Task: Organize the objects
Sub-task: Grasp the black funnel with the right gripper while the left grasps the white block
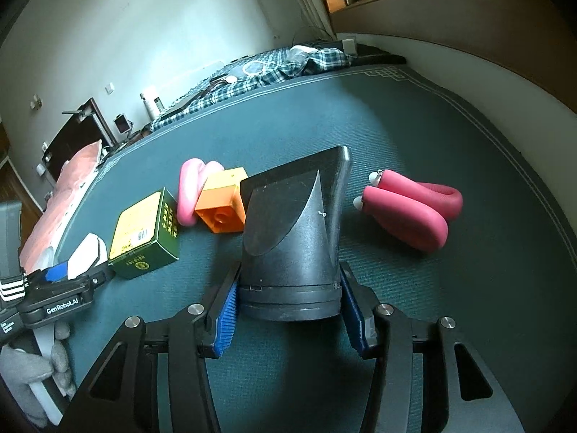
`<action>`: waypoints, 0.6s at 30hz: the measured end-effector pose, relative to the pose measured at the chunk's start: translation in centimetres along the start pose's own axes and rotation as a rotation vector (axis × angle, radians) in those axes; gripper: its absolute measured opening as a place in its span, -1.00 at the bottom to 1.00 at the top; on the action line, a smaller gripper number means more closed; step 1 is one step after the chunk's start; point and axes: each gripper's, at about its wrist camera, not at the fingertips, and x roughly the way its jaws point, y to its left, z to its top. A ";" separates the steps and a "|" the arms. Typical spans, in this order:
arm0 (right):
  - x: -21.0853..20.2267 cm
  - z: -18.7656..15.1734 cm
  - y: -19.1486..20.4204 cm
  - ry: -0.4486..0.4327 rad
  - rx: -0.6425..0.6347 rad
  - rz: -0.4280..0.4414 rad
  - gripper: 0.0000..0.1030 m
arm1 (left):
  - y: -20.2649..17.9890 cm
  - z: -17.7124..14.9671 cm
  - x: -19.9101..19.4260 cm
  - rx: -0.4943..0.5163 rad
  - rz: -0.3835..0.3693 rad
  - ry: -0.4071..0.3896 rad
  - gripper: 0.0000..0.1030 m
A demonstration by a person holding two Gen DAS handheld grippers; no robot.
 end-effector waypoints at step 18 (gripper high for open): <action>-0.2 0.2 -0.8 -0.023 0.043 0.024 -0.01 | -1.5 -1.7 -3.0 0.000 -0.041 -0.027 0.22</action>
